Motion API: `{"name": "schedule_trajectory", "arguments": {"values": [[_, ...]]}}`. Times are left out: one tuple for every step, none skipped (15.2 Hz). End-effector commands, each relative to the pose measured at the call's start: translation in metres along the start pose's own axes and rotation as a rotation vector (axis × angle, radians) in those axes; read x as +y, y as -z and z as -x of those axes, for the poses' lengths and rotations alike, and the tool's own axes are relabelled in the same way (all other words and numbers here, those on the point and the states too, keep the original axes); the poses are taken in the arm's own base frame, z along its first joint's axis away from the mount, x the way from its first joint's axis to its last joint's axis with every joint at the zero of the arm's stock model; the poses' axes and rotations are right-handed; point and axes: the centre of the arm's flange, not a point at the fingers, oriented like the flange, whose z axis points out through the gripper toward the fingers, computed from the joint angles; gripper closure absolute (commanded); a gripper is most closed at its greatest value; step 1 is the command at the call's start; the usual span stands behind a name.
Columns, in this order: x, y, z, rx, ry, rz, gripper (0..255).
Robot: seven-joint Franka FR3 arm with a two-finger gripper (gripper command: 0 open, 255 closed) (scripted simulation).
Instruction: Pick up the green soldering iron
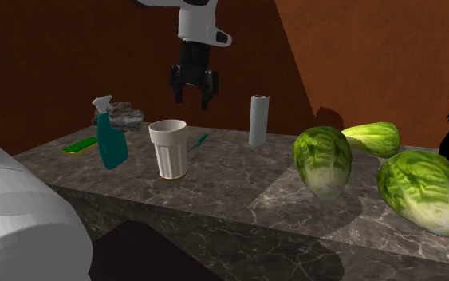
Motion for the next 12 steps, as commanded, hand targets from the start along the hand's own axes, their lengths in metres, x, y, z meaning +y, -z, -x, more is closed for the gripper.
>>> {"name": "schedule_trajectory", "arguments": {"values": [[-0.013, -0.017, -0.022, -0.006, 0.000, -0.003, 0], [-0.018, -0.024, -0.032, -0.009, 0.000, -0.004, 0], [-0.023, -0.031, -0.042, -0.012, 0.001, -0.005, 0], [-0.029, -0.039, -0.052, -0.016, 0.001, -0.005, 0], [-0.034, -0.046, -0.062, -0.019, 0.001, -0.006, 0], [-0.040, -0.054, -0.072, -0.022, 0.001, -0.007, 0], [-0.045, -0.061, -0.082, -0.025, 0.001, -0.008, 0], [-0.051, -0.068, -0.091, -0.028, 0.002, -0.009, 0], [-0.056, -0.076, -0.101, -0.031, 0.002, -0.010, 0], [-0.062, -0.084, -0.111, -0.035, 0.002, -0.011, 0], [-0.067, -0.091, -0.121, -0.038, 0.002, -0.012, 0], [-0.073, -0.099, -0.130, -0.041, 0.002, -0.012, 0]]}}
